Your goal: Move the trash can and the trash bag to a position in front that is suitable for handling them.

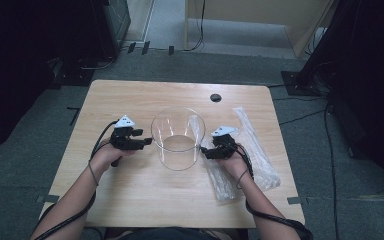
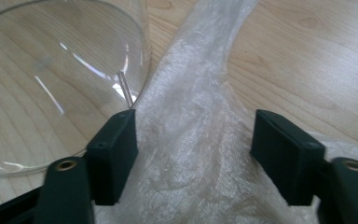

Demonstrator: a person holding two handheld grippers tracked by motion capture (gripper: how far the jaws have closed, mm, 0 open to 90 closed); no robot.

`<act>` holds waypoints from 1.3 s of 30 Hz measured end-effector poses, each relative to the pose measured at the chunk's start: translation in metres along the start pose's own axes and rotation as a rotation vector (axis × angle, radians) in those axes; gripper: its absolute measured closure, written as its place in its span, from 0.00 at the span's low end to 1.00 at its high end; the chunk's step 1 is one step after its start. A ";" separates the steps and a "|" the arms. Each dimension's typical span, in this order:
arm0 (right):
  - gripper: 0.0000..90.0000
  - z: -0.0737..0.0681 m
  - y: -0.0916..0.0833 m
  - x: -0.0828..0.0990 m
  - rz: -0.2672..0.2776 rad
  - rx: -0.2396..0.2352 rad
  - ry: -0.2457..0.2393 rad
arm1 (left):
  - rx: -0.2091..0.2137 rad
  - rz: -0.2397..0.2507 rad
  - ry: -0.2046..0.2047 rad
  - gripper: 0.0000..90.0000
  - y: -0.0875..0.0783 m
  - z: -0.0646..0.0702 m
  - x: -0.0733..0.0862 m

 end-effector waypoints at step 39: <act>1.00 0.034 -0.021 -0.047 0.085 -0.128 0.122 | 0.102 -0.096 -0.054 0.35 0.010 -0.002 -0.020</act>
Point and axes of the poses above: each handheld gripper's, and its own axes: y roughly forward along the jaws, x roughly out of its underside, z roughly to its right, the point moved 3 cm from there along y, roughly forward along the jaws, and after that the axes turned 9 degrees about -y, right-handed, at the moved point
